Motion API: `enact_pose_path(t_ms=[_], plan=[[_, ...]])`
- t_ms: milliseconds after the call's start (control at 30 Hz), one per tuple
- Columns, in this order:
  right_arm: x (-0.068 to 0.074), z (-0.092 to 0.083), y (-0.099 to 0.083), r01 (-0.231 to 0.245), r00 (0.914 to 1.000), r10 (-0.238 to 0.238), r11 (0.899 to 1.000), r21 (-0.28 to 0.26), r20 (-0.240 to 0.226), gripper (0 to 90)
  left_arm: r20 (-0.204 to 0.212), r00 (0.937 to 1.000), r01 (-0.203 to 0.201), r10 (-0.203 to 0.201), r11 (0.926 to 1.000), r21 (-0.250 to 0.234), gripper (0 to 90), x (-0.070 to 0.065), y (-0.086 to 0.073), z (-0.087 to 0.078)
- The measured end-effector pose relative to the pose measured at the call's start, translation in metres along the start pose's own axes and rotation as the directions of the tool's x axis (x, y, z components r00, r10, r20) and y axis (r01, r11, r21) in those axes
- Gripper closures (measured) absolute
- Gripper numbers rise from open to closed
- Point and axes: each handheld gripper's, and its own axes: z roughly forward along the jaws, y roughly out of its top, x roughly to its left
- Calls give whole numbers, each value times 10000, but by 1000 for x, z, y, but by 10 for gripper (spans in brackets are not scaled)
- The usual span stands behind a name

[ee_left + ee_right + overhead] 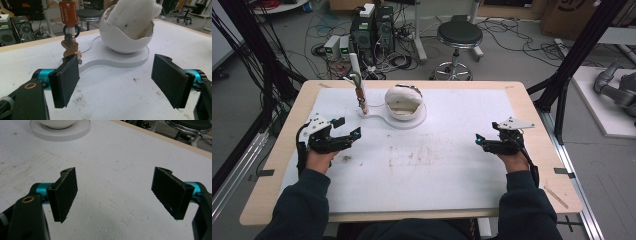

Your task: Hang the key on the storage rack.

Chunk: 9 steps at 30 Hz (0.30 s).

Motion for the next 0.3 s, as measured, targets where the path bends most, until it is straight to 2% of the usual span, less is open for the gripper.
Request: enact_pose_path(t_ms=[300], plan=[[1,1,0,75,10000,-75,10000,39,-24,213,-45,10000,38,-38,10000,9,222,1,-1,1]])
